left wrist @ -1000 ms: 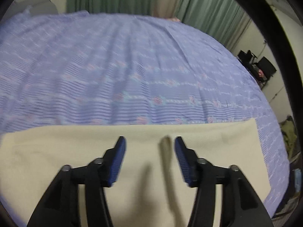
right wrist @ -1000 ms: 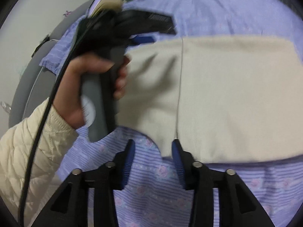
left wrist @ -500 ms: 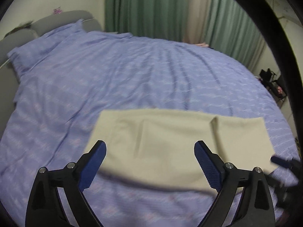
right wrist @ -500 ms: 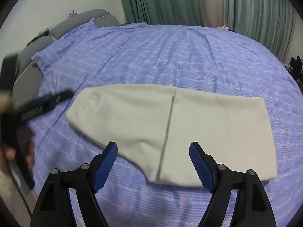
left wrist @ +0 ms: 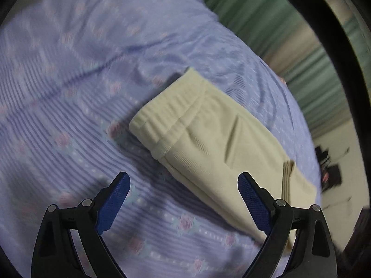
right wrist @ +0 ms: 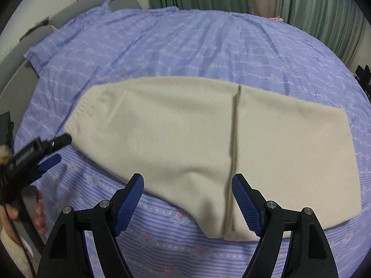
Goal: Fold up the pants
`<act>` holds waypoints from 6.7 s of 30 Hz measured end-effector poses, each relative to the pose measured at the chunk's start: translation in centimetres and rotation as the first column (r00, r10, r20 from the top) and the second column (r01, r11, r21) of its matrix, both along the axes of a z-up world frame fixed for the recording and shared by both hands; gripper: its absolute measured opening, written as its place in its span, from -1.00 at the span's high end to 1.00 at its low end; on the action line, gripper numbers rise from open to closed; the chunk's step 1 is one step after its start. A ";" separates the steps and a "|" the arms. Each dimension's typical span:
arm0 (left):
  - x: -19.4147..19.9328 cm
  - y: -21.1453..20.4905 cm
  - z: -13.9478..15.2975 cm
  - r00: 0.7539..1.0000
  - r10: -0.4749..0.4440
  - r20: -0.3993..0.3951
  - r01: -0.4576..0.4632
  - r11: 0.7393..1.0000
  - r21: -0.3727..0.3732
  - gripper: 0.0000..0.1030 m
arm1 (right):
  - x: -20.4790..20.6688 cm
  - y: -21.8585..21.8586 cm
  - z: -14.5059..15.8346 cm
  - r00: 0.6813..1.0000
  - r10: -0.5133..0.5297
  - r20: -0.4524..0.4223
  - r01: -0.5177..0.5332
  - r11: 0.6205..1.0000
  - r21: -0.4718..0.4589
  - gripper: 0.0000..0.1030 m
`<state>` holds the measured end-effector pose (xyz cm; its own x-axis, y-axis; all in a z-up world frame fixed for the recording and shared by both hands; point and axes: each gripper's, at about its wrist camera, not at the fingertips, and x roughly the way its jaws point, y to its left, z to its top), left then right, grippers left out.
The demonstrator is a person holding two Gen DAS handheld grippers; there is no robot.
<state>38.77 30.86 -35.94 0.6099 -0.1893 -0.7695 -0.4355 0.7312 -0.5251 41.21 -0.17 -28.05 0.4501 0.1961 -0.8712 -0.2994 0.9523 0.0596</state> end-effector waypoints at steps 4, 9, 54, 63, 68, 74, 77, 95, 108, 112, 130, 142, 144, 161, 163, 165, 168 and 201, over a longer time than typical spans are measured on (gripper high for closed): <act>2.5 0.0 -2.4 1.000 0.018 0.000 -0.018 0.997 -0.070 -0.84 | 0.4 0.1 -0.9 1.000 -0.020 0.010 0.020 0.999 -0.030 -0.53; 5.6 0.6 -3.6 0.997 0.074 0.026 -0.071 0.993 -0.096 -0.86 | 0.8 -1.2 -1.6 0.997 -0.079 -0.026 0.078 0.996 -0.032 -0.53; 9.8 -38.9 25.3 0.860 -0.490 0.144 0.283 0.692 0.664 0.57 | -3.4 -28.5 14.6 0.944 -0.244 0.223 0.213 0.965 0.156 -0.38; 12.4 -51.0 17.9 0.826 -0.562 -0.037 0.460 0.635 0.621 0.56 | -3.8 -37.6 12.4 0.935 -0.287 0.206 0.267 0.956 0.122 -0.38; 12.3 -53.9 16.0 0.791 -0.610 -0.043 0.543 0.668 0.509 0.09 | -3.5 -40.0 10.8 0.943 -0.279 0.183 0.269 0.960 0.078 -0.38; 8.5 -54.4 19.5 0.752 -0.657 0.062 0.524 0.652 0.548 -0.40 | -3.4 -41.9 10.3 0.943 -0.290 0.161 0.277 0.956 0.099 -0.38; 6.3 -50.8 19.5 0.786 -0.616 0.052 0.473 0.652 0.592 -0.48 | -2.7 -41.2 10.4 0.952 -0.256 0.167 0.235 0.962 0.137 -0.38; -0.2 -41.0 6.8 0.796 -0.572 -0.197 0.531 0.505 0.680 -0.25 | 10.2 -32.0 3.0 0.984 -0.032 0.178 0.008 0.991 0.134 -0.37; 0.6 -37.7 4.3 0.854 -0.483 -0.196 0.494 0.631 0.598 -0.17 | 15.4 -29.0 -0.6 0.989 0.002 0.147 -0.013 0.997 0.073 -0.37; 0.8 -37.1 3.3 0.866 -0.461 -0.195 0.481 0.658 0.580 0.19 | 15.8 -28.5 -1.5 0.995 0.008 0.102 -0.017 0.996 0.087 0.09; -3.0 -36.8 5.0 0.853 -0.460 -0.246 0.511 0.642 0.572 0.97 | 13.3 -30.0 0.4 0.980 -0.030 0.199 0.070 0.978 -0.194 0.80; -1.8 -38.0 8.3 0.848 -0.506 -0.159 0.472 0.584 0.660 0.40 | 6.8 -35.2 2.8 0.973 -0.180 0.143 0.167 0.981 0.096 -0.24; -1.4 -38.1 7.8 0.841 -0.519 -0.155 0.483 0.590 0.648 0.28 | 6.9 -35.6 0.9 0.984 -0.162 0.074 0.151 0.978 0.141 -0.20; -1.0 -39.9 4.3 0.720 -0.645 -0.257 0.677 0.574 0.460 0.96 | 5.4 -36.2 -1.7 0.974 -0.220 -0.057 0.223 0.974 0.051 0.86; -1.4 -39.2 5.3 0.749 -0.617 -0.241 0.647 0.604 0.465 0.96 | 5.8 -36.2 -2.6 0.969 -0.237 -0.075 0.240 0.970 0.027 0.83; -1.7 -38.6 6.3 0.777 -0.587 -0.229 0.616 0.632 0.470 0.53 | 6.0 -35.4 -2.9 0.969 -0.242 -0.054 0.239 0.970 -0.047 0.80; -2.5 -37.5 7.9 0.827 -0.530 -0.189 0.545 0.670 0.505 -0.10 | 5.3 -34.6 -2.1 0.967 -0.254 0.000 0.252 0.959 -0.128 0.30; -1.1 -30.5 2.1 0.867 -0.497 -0.015 0.475 0.818 0.325 0.61 | 20.3 -5.1 -4.8 0.872 0.476 -0.118 -0.489 0.861 -0.138 -0.03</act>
<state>37.66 0.32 -33.88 0.5544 -0.2359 -0.7981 0.0478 0.9664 -0.2525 61.50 -5.27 -32.88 0.2647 0.2278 -0.9370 -0.7242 0.6886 -0.0371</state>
